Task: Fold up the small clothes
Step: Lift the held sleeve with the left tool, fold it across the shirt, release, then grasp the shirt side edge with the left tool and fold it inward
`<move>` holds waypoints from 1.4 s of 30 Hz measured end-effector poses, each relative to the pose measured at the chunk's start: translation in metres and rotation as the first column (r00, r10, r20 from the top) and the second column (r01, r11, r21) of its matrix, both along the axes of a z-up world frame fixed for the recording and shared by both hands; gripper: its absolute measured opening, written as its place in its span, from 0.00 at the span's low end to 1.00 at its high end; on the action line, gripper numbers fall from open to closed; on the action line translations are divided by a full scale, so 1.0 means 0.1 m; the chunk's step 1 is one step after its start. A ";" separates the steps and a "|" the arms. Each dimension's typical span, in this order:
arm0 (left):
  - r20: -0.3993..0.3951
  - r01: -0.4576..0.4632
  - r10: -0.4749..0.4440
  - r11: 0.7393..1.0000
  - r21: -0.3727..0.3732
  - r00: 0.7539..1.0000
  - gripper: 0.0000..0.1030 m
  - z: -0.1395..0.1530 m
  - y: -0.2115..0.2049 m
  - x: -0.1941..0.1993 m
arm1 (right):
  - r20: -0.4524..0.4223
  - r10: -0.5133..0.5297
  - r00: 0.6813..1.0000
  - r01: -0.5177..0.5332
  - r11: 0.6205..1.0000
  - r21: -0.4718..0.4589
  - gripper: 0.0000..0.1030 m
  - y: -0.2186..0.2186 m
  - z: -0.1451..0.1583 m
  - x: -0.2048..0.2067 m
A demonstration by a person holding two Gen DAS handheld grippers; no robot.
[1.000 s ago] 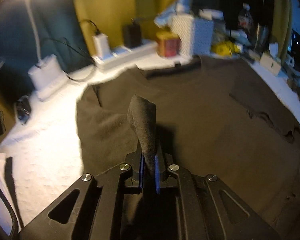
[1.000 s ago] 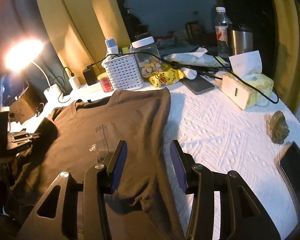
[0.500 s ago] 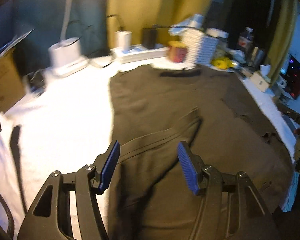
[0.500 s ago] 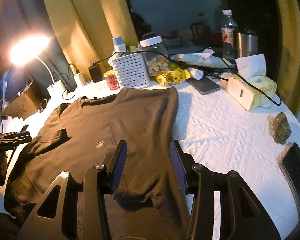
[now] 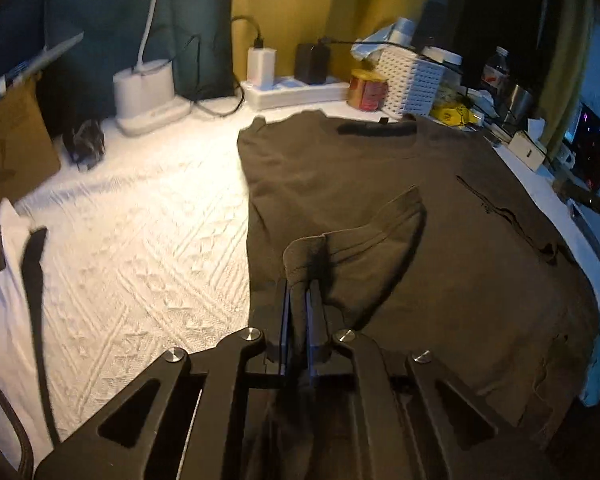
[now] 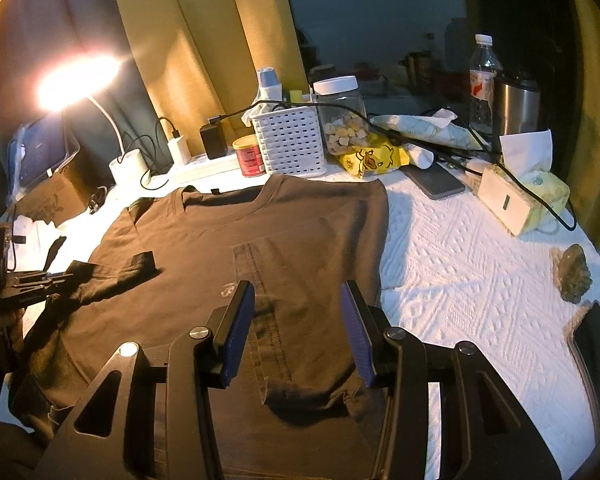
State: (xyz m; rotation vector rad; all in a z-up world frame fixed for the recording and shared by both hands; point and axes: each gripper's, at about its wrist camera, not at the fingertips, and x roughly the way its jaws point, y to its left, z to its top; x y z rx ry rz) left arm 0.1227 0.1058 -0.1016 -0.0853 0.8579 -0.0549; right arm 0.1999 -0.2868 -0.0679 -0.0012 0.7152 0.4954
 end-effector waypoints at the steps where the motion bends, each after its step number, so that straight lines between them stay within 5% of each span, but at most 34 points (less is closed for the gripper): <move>1: 0.009 0.003 -0.003 1.000 0.014 1.000 0.05 0.02 -0.02 -0.02 | -0.001 0.001 1.000 -0.001 1.000 -0.001 0.46 0.01 0.00 0.00; 9: 0.021 0.180 -0.180 0.984 0.014 0.983 0.05 0.07 -0.46 -0.13 | 0.000 0.008 1.000 -0.008 1.000 0.002 0.46 0.00 0.01 -0.04; 16: -0.162 0.341 -0.321 0.934 0.110 0.933 0.06 -0.18 -0.87 -0.09 | -0.025 -0.007 1.000 0.007 1.000 0.013 0.46 -0.10 -0.09 -0.04; 24: -0.055 0.357 -0.355 0.933 0.048 0.933 0.07 0.19 -0.91 0.14 | -0.092 0.021 0.995 -0.020 1.000 0.011 0.46 -0.12 -0.32 -0.01; 26: -0.049 0.345 -0.343 0.937 0.051 0.938 0.12 0.18 -0.91 0.28 | -0.096 0.028 0.995 -0.027 1.000 0.011 0.46 -0.11 -0.34 0.00; 28: -0.051 0.330 -0.328 0.942 0.051 0.943 0.41 0.12 -0.91 0.38 | -0.097 0.031 0.995 -0.031 0.999 0.011 0.46 -0.10 -0.35 0.01; 30: -0.066 0.304 -0.300 0.951 0.058 0.952 0.51 0.04 -0.93 0.50 | -0.096 0.033 0.995 -0.032 0.999 0.010 0.46 -0.09 -0.35 0.01; 33: -0.085 0.288 -0.280 0.952 0.103 0.956 0.51 -0.03 -0.96 0.59 | -0.095 0.031 0.995 -0.030 1.000 0.004 0.46 -0.09 -0.35 0.03; 36: -0.108 0.338 -0.331 0.940 0.052 0.937 0.50 -0.12 -0.99 0.65 | -0.099 0.023 0.995 -0.023 1.000 0.001 0.46 -0.11 -0.37 0.05; 39: -0.140 0.377 -0.367 0.924 0.061 0.920 0.24 -0.21 -1.07 0.65 | -0.105 0.015 0.994 -0.015 1.000 0.001 0.46 -0.12 -0.39 0.07; 42: -0.112 0.410 -0.412 0.911 -0.036 0.904 0.24 -0.15 -1.11 0.60 | -0.106 0.019 0.994 -0.020 1.000 -0.005 0.46 -0.10 -0.39 0.09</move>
